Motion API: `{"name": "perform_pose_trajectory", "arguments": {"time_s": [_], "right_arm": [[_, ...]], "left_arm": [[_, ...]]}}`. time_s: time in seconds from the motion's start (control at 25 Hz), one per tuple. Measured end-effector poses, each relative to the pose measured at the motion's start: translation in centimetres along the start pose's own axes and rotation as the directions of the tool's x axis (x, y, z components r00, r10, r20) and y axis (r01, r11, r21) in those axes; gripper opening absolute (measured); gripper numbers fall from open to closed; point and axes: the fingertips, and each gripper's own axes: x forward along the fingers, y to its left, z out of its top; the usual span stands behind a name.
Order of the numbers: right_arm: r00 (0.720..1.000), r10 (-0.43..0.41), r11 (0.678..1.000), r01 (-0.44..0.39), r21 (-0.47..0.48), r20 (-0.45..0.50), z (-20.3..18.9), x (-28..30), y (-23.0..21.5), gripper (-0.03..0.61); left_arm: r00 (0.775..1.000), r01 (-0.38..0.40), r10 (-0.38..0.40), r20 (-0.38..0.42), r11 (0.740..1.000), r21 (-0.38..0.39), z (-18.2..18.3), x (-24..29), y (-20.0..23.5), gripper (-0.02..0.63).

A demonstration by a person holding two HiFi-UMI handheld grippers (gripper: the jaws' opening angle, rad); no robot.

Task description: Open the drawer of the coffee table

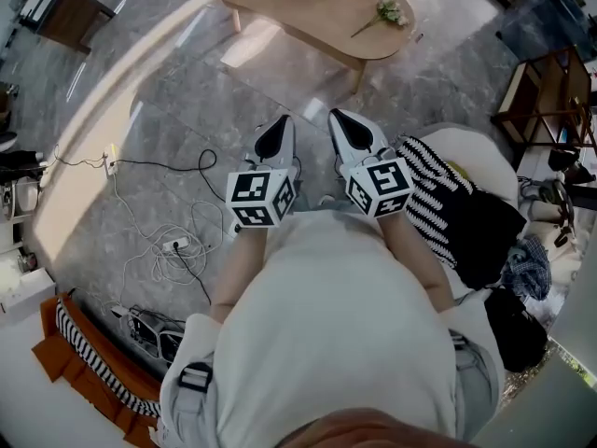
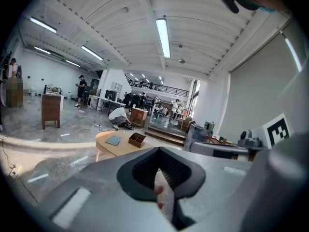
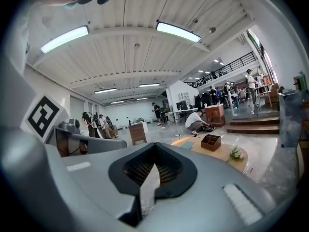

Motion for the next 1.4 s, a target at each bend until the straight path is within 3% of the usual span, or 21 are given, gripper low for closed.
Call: {"name": "perform_pose_trajectory", "arguments": {"time_s": [0.36, 0.84, 1.16, 1.4], "right_arm": [[0.998, -0.069, 0.997, 0.069, 0.020, 0.010, 1.5, 9.0, -2.8, 0.000], [0.980, -0.199, 0.979, 0.198, 0.044, 0.016, 6.8, 23.8, -5.2, 0.000], [0.950, -0.309, 0.950, 0.306, 0.061, 0.049, 9.7, 31.4, -7.8, 0.000], [0.910, -0.410, 0.911, 0.406, 0.068, 0.059, 10.1, 34.0, -9.6, 0.000]], "left_arm": [[0.999, 0.044, -0.044, -0.003, 0.999, 0.016, 3.7, 7.0, 6.9, 0.002], [0.986, 0.152, -0.150, -0.071, 0.988, 0.029, 12.0, 16.4, 19.3, 0.002], [0.964, 0.239, -0.232, -0.128, 0.970, 0.037, 15.1, 22.9, 25.7, 0.002], [0.937, 0.316, -0.303, -0.172, 0.947, 0.056, 15.7, 26.7, 28.1, 0.002]]}}
